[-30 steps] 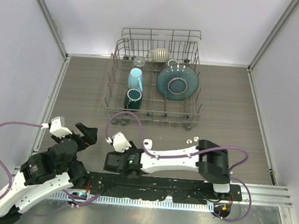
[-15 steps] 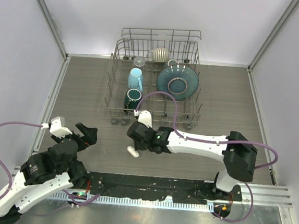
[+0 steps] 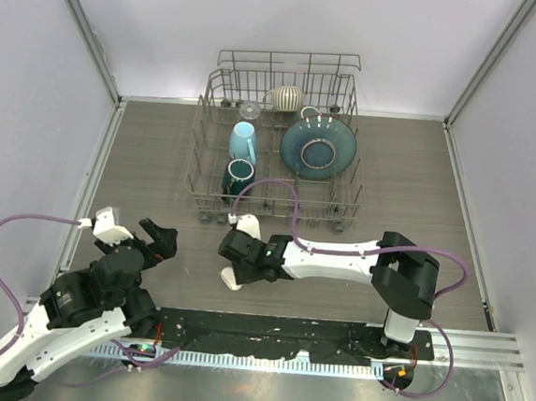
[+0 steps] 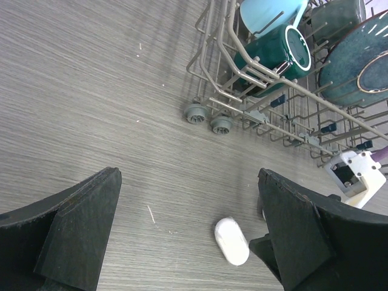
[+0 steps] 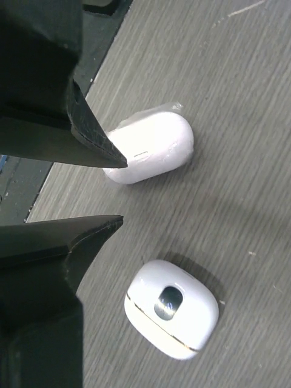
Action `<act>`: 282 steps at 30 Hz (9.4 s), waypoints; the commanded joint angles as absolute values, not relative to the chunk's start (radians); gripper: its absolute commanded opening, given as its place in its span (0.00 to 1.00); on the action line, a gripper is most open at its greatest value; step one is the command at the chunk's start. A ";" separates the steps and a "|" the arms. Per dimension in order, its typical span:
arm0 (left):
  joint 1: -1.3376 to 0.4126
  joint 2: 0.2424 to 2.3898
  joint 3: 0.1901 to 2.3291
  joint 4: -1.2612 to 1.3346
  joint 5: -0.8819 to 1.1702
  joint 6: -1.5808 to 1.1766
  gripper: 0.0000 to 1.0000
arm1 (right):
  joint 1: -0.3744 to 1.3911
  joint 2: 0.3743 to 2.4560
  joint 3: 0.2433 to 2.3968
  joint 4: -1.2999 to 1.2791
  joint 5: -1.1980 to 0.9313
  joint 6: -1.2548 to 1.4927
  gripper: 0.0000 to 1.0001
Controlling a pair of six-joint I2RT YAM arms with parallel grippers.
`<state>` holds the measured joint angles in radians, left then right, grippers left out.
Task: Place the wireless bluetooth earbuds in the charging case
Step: Pick up the charging case at the center of the board, then open the charging case.
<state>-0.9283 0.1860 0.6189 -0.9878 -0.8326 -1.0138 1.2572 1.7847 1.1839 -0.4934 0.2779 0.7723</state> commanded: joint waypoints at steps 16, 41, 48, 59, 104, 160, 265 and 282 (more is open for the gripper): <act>-0.933 0.181 0.632 -0.957 -0.847 -1.020 1.00 | 1.278 1.842 1.292 -0.410 0.190 0.700 0.73; -0.931 0.156 0.626 -0.962 -0.842 -1.025 1.00 | 1.209 1.873 1.217 -0.436 0.362 1.189 0.21; -0.931 0.179 0.611 -0.862 -0.770 -0.930 1.00 | 1.197 1.760 1.155 -0.351 0.388 1.209 0.01; -0.933 0.337 0.594 -0.178 -0.465 -0.516 1.00 | 1.017 1.339 1.115 -0.310 0.376 1.422 0.01; -0.931 0.877 0.635 0.428 -0.279 -0.557 0.65 | 1.005 1.134 0.943 0.031 0.413 1.689 0.01; -0.641 0.991 0.966 0.184 0.676 -0.495 0.00 | 0.723 1.103 1.034 -0.005 -0.469 1.357 0.90; -0.643 0.931 0.678 0.732 0.508 -0.660 0.31 | 0.703 1.003 0.667 0.598 -0.365 1.763 0.01; -0.653 0.936 0.704 0.729 0.535 -0.673 0.41 | 0.703 1.025 0.675 0.600 -0.362 1.761 0.01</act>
<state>-0.6476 0.9352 0.6483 0.6823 0.5064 -0.6670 0.6983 1.0218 0.6670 0.5488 -0.3576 1.7641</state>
